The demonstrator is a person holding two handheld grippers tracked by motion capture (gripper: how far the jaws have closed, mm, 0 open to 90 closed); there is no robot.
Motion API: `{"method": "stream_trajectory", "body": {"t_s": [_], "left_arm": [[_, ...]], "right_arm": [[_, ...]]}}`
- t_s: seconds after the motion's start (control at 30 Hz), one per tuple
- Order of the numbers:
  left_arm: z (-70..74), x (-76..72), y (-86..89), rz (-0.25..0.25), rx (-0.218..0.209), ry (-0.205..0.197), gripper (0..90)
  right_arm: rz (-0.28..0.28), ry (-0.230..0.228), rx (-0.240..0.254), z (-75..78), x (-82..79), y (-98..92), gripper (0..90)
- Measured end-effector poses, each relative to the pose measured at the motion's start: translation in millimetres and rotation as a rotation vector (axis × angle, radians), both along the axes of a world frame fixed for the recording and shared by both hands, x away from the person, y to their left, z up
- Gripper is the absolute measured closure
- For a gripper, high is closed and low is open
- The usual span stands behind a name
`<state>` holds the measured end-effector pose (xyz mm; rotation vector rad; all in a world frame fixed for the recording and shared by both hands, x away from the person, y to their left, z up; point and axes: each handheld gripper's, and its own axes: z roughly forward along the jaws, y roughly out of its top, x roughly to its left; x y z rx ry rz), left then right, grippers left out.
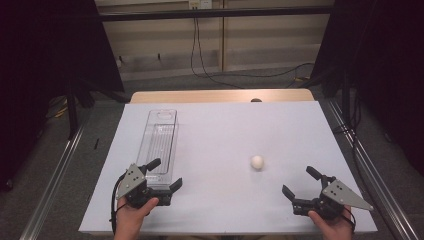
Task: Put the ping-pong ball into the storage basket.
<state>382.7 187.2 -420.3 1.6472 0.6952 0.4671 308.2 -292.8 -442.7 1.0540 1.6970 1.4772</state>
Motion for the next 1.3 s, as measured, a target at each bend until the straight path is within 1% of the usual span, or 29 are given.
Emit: {"method": "stream_trajectory", "body": {"t_s": [0.03,0.1,0.13,0.17,0.2,0.27,0.3,0.37,0.43,0.47,0.5,0.53,0.57,0.6,0.7,0.73,0.87,0.9,0.97,1.0,1.03,1.07,1.1,1.13,1.17,1.2,1.23,1.27,1.3], "left_arm": [[0.4,0.6,0.3,-0.012,0.013,-0.001,2.3],[1.2,1.3,-2.0,-0.011,0.009,0.0,2.3],[1.6,1.9,-3.5,-0.013,-0.003,0.0,2.3],[2.5,2.1,-3.8,-0.018,0.011,-0.001,2.3],[2.9,2.5,-7.0,-0.016,-0.013,0.001,2.3],[3.9,3.7,-9.5,-0.031,0.0,0.003,2.3],[4.5,4.5,-10.2,-0.039,0.02,0.002,2.2],[4.4,5.4,-16.0,-0.035,-0.001,0.005,2.2],[4.9,6.1,-20.1,-0.039,0.0,0.013,2.3],[4.8,7.3,-21.7,-0.056,0.001,0.008,2.3],[5.3,7.7,-22.5,-0.058,0.024,0.007,2.3],[5.3,7.9,-24.4,-0.066,0.022,0.011,2.2],[5.2,7.7,-27.6,-0.056,0.008,0.017,2.2],[5.1,8.1,-30.2,-0.061,0.002,0.019,2.3],[4.4,9.1,-35.0,-0.071,-0.003,0.025,2.2],[4.9,9.3,-36.0,-0.068,0.012,0.027,2.2],[5.8,10.7,-43.3,-0.081,0.01,0.02,2.3],[6.0,11.4,-43.8,-0.09,0.019,0.017,2.3],[5.6,11.7,-47.7,-0.087,0.017,0.024,2.2],[6.0,12.4,-47.9,-0.097,0.037,0.016,2.3],[5.3,12.2,-51.1,-0.096,0.009,0.023,2.2],[5.8,12.2,-52.6,-0.105,0.022,0.026,2.2],[5.8,12.3,-54.0,-0.099,0.021,0.023,2.2],[6.2,13.0,-54.6,-0.113,0.028,0.022,2.2],[6.2,13.2,-56.2,-0.108,0.029,0.02,2.2],[6.2,14.2,-56.9,-0.119,0.035,0.021,2.2],[5.7,14.2,-59.7,-0.108,0.015,0.029,2.2],[5.1,15.5,-60.0,-0.129,0.025,0.021,2.2],[5.1,15.4,-62.5,-0.112,0.019,0.034,2.3]], "right_arm": [[0.0,0.0,0.0,0.0,0.0,0.0,0.3],[0.003,-0.003,-0.003,0.1,0.3,0.2,0.3],[0.003,-0.003,-0.003,0.1,0.3,0.2,0.3],[0.005,0.0,-0.002,0.0,0.2,0.3,0.3],[0.003,0.0,-0.001,-0.2,0.4,0.6,0.3],[0.004,-0.003,-0.002,-0.4,0.9,0.7,0.3],[0.007,-0.002,0.001,-0.3,0.8,1.0,0.4],[0.01,-0.004,-0.002,-0.2,0.8,0.9,0.4],[0.009,-0.001,-0.002,-0.2,0.6,1.1,0.4],[0.01,-0.001,-0.002,-0.2,0.5,1.0,0.4],[0.01,-0.001,-0.002,-0.2,0.5,1.0,0.4],[0.01,-0.002,-0.002,-0.2,0.6,1.1,0.4],[0.006,0.0,0.002,-0.2,0.7,1.3,0.4],[0.007,0.001,0.002,-0.2,0.7,1.3,0.3],[0.01,-0.001,-0.002,-0.2,0.5,1.1,0.4],[0.011,-0.003,-0.003,-0.2,0.6,1.2,0.4],[0.007,-0.003,-0.002,-0.3,0.6,1.6,0.4],[0.007,-0.003,-0.002,-0.3,0.6,1.6,0.4],[0.003,0.0,-0.002,-0.5,0.5,1.8,0.4],[0.004,0.0,-0.002,-0.5,0.5,1.8,0.5],[0.004,0.0,-0.002,-0.5,0.5,1.8,0.5],[0.008,-0.001,-0.001,-0.4,0.5,1.7,0.5],[0.009,-0.002,-0.001,-0.3,0.4,1.7,0.5],[0.011,0.0,-0.001,-0.2,0.3,1.9,0.5],[0.008,0.0,-0.002,-0.2,0.3,2.1,0.6],[0.011,0.001,-0.003,-0.3,0.3,2.4,0.6],[0.014,0.003,-0.003,-0.1,0.1,2.3,0.6],[0.015,0.004,-0.002,0.0,0.0,2.4,0.7],[0.019,0.004,-0.005,0.0,-0.1,2.2,0.7]]}}
